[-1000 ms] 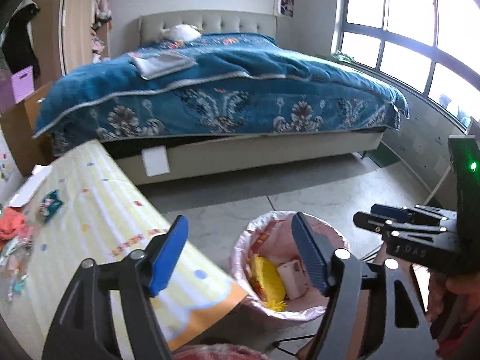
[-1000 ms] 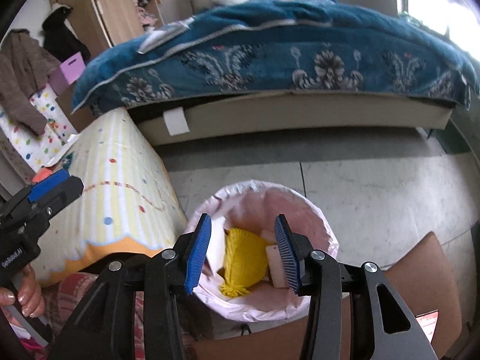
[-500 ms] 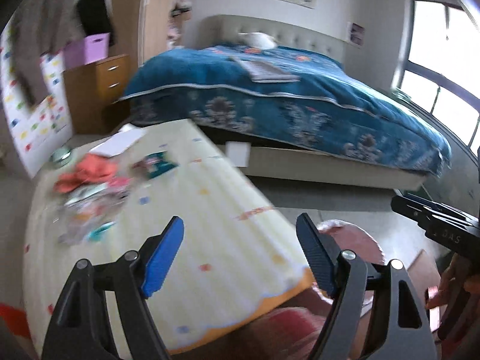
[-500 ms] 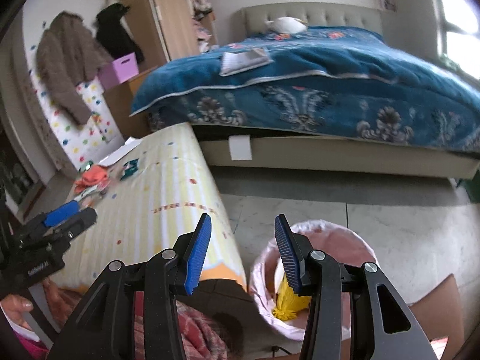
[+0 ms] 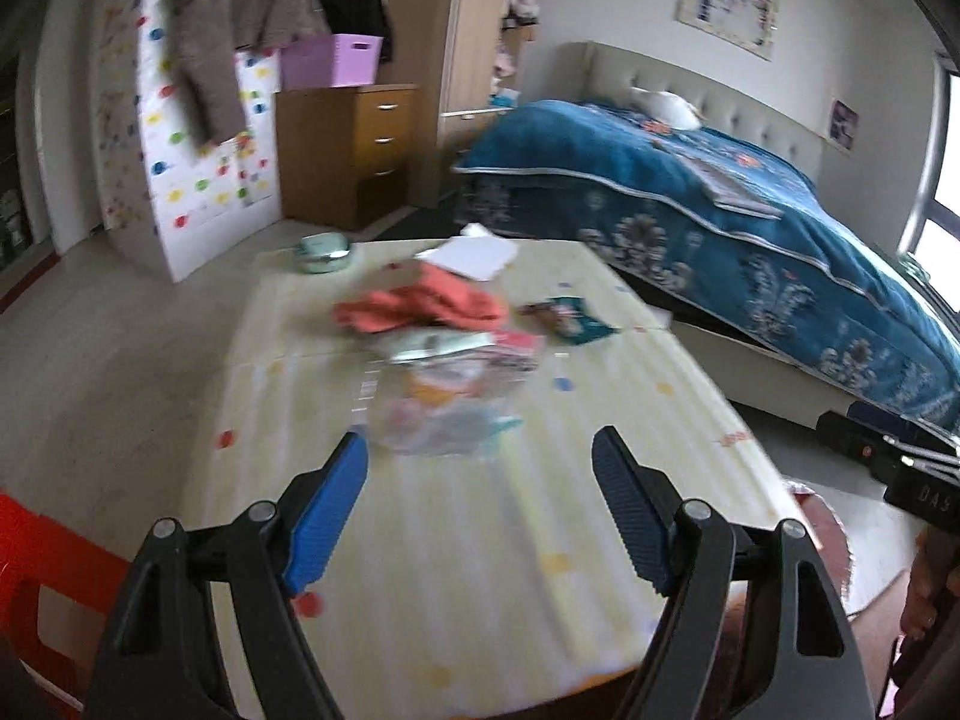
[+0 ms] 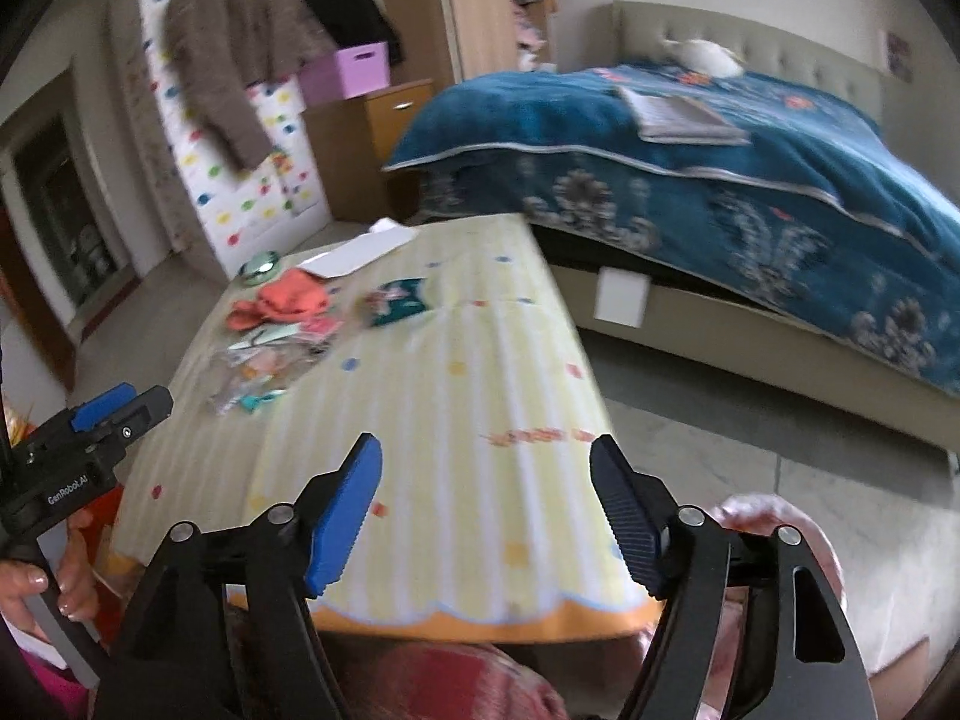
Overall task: Collect trash
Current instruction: 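Move both open tools back over the table, then grasp the clear plastic bag with the left tool and lift it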
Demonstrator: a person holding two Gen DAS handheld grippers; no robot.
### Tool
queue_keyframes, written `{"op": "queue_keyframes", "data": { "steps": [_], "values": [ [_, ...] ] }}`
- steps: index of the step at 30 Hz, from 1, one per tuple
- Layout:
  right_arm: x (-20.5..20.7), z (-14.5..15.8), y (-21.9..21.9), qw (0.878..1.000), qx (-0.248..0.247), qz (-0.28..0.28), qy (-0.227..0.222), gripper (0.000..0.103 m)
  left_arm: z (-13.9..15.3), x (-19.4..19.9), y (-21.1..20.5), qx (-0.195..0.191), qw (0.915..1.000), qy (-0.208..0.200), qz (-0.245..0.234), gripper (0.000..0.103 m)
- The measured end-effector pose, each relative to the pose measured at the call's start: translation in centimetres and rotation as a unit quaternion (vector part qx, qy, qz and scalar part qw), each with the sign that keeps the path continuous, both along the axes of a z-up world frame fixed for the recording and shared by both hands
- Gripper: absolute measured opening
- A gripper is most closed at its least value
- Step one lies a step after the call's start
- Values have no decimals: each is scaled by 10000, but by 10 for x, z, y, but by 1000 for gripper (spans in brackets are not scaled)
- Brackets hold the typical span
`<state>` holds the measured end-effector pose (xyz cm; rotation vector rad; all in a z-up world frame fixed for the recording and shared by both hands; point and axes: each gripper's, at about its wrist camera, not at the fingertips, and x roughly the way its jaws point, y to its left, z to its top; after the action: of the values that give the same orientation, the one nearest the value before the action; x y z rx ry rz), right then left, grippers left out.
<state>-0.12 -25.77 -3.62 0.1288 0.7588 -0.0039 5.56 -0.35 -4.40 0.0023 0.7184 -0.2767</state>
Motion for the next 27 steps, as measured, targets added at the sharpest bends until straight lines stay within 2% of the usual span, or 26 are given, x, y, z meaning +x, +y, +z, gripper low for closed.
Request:
{"op": "queue_keyframes", "data": {
  "steps": [4,8,17,22,25,27],
  "values": [
    [24,-6,22,9999,-31,106,66,74,-12,7,20,70,9997,87,232,80],
    [44,-14,38,9997,-29,187,161,74,-26,17,24,122,9995,233,192,85],
    [62,-29,38,9994,7,188,289,74,-56,43,-8,496,9975,494,-25,85],
    [67,-35,28,9994,45,116,336,74,-63,60,-21,795,9958,447,18,85],
    [69,-37,21,9993,77,81,359,74,-64,72,-29,991,9943,391,-14,79],
    [69,-38,19,9993,97,79,365,74,-65,76,-33,1071,9935,377,-73,69]
  ]
}}
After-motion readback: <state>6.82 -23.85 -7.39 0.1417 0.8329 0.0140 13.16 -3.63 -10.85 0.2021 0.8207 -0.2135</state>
